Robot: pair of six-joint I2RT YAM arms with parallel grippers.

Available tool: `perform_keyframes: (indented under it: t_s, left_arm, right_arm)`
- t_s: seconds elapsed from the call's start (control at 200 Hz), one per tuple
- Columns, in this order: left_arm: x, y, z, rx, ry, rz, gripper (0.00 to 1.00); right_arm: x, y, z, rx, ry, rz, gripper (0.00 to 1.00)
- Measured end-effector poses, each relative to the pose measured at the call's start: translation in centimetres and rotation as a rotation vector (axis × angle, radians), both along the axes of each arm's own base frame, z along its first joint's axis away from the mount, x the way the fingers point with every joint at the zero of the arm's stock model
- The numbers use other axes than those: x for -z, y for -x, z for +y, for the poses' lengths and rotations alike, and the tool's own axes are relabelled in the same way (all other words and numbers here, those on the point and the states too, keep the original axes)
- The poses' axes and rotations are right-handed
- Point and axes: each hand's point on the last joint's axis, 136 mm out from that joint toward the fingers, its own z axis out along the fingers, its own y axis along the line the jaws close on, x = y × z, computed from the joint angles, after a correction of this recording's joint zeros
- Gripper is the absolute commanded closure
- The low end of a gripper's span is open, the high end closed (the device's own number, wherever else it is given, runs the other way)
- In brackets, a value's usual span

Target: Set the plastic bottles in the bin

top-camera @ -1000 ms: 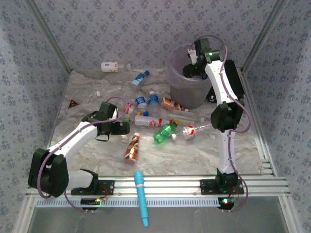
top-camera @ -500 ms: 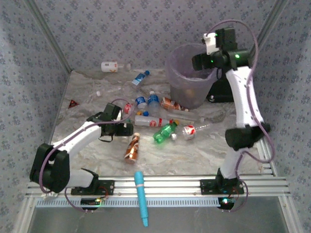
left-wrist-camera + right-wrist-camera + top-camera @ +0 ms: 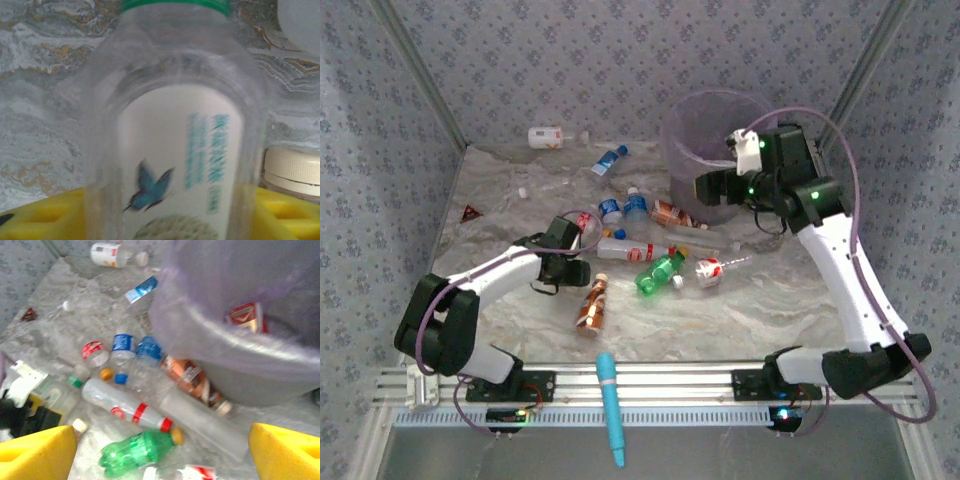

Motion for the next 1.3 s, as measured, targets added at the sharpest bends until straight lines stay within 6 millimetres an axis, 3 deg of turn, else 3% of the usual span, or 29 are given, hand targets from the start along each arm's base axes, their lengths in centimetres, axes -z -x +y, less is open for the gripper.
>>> perform_keyframes:
  t_s: [0.145, 0.22, 0.305, 0.49, 0.65, 0.805, 0.945, 1.159, 1.304]
  left_arm:
    - [-0.3, -0.1, 0.3, 0.004, -0.019, -0.016, 0.51]
    - [-1.8, -0.3, 0.4, 0.010, -0.012, -0.050, 0.53]
    - [-5.3, -1.3, -0.1, 0.021, 0.032, -0.149, 0.55]
    - [-15.5, -2.6, -3.0, 0.097, 0.278, -0.453, 0.58]
    - [-20.4, -2.5, -5.9, 0.200, 0.467, -0.584, 0.59]
    - [-21.7, -1.6, -8.6, 0.303, 0.572, -0.622, 0.60]
    - [-22.6, -0.8, -10.5, 0.369, 0.641, -0.641, 0.62]
    - [-22.3, -1.0, -11.6, 0.393, 0.668, -0.628, 0.63]
    - [-22.1, -0.8, -12.5, 0.421, 0.687, -0.616, 0.64]
  right_arm:
    - [0.6, 2.2, 1.6, -0.032, -0.066, 0.017, 0.10]
    - [0.5, 2.8, 2.4, -0.047, -0.097, 0.022, 0.10]
    - [0.3, 3.4, 3.8, -0.078, -0.135, 0.034, 0.10]
    - [0.3, 4.4, 7.7, -0.182, -0.225, 0.069, 0.09]
    - [1.9, 3.1, 11.7, -0.258, -0.285, 0.131, 0.08]
    - [3.9, 1.3, 14.6, -0.303, -0.334, 0.198, 0.08]
    - [4.3, 0.5, 17.1, -0.367, -0.385, 0.222, 0.08]
    - [2.9, -0.3, 18.2, -0.396, -0.428, 0.181, 0.11]
    - [1.7, -0.8, 18.5, -0.402, -0.445, 0.136, 0.25]
